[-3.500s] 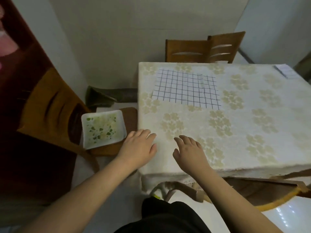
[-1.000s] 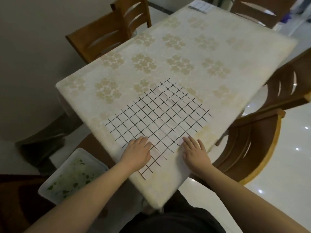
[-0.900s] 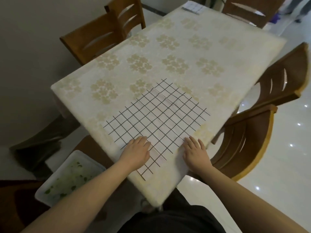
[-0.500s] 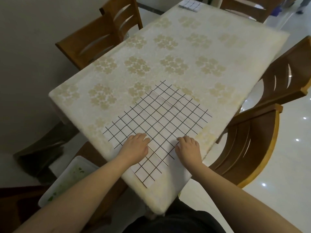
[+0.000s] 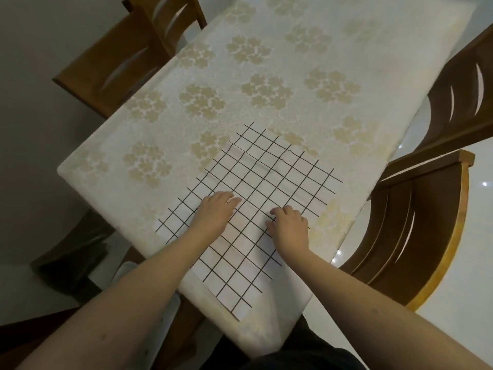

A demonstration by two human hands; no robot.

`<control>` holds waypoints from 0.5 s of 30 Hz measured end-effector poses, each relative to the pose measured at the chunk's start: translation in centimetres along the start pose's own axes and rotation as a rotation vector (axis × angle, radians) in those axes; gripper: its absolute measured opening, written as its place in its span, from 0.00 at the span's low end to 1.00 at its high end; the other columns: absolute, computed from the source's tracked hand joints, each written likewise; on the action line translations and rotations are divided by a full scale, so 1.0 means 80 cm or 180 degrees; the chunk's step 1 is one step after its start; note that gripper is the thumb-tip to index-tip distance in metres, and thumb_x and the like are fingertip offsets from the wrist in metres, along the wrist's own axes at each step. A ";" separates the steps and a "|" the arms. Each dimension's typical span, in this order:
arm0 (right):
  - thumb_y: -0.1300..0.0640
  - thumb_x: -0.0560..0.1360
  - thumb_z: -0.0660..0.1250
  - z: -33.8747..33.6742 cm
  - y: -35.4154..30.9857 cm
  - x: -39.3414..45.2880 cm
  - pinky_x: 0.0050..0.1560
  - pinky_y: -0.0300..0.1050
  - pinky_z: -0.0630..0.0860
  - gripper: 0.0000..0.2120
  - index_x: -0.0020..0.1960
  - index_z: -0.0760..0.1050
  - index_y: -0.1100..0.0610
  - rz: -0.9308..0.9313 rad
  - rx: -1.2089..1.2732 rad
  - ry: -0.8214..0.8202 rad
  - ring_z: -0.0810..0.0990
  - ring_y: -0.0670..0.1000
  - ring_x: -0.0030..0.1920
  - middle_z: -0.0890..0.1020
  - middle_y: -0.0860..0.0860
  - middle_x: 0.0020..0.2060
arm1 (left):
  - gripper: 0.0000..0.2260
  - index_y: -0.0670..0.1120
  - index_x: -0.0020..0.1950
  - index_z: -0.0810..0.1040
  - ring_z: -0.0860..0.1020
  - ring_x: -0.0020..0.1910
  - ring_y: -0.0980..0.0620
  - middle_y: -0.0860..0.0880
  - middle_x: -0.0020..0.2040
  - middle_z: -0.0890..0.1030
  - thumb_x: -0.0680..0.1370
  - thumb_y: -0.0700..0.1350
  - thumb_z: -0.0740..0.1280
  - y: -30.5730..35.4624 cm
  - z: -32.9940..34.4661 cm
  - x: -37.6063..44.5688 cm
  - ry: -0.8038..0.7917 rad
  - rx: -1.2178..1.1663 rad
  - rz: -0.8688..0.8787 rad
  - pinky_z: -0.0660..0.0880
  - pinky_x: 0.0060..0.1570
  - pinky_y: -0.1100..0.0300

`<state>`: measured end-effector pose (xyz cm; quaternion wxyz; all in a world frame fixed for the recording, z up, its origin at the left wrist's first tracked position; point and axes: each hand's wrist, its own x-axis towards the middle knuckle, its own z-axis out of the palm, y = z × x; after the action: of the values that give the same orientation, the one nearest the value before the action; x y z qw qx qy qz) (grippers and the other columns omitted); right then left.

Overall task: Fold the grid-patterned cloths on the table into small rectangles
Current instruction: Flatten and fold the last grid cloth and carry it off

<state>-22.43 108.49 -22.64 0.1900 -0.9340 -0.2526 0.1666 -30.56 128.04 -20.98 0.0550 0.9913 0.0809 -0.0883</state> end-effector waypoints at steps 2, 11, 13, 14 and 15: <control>0.50 0.79 0.62 0.005 -0.005 0.004 0.58 0.51 0.65 0.16 0.64 0.75 0.53 0.0105 -0.0020 -0.0039 0.73 0.57 0.58 0.77 0.53 0.58 | 0.21 0.45 0.66 0.76 0.74 0.63 0.42 0.44 0.63 0.77 0.74 0.36 0.71 -0.006 -0.002 0.020 -0.0004 -0.0024 0.0090 0.72 0.56 0.47; 0.52 0.76 0.65 0.036 -0.032 0.013 0.53 0.50 0.65 0.08 0.52 0.79 0.53 0.0618 -0.0062 0.0461 0.75 0.57 0.50 0.79 0.52 0.48 | 0.13 0.46 0.59 0.80 0.74 0.59 0.43 0.45 0.57 0.78 0.75 0.37 0.71 -0.057 0.013 0.071 0.0090 -0.0112 0.0638 0.69 0.54 0.49; 0.50 0.77 0.65 0.038 -0.036 0.015 0.53 0.50 0.64 0.08 0.52 0.79 0.53 0.0717 -0.0121 0.0474 0.74 0.56 0.50 0.78 0.52 0.48 | 0.12 0.46 0.57 0.80 0.75 0.58 0.43 0.45 0.56 0.78 0.75 0.38 0.71 -0.062 0.013 0.076 0.0116 -0.0140 0.0751 0.69 0.52 0.50; 0.50 0.77 0.65 0.039 -0.038 0.017 0.53 0.50 0.64 0.08 0.52 0.79 0.53 0.0753 -0.0147 0.0476 0.73 0.56 0.51 0.78 0.52 0.49 | 0.11 0.46 0.56 0.80 0.75 0.58 0.43 0.45 0.56 0.78 0.75 0.38 0.71 -0.062 0.013 0.079 0.0116 -0.0137 0.0786 0.68 0.52 0.51; 0.50 0.78 0.64 0.040 -0.039 0.018 0.53 0.50 0.63 0.09 0.52 0.79 0.53 0.0779 -0.0179 0.0484 0.73 0.56 0.51 0.77 0.53 0.49 | 0.10 0.46 0.55 0.80 0.74 0.58 0.44 0.46 0.56 0.78 0.75 0.39 0.71 -0.062 0.013 0.082 0.0109 -0.0131 0.0816 0.68 0.52 0.52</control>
<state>-23.81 112.60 -24.35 0.1606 -0.9727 -0.1262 0.1101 -25.17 133.79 -23.65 0.0848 0.9935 -0.0438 -0.0620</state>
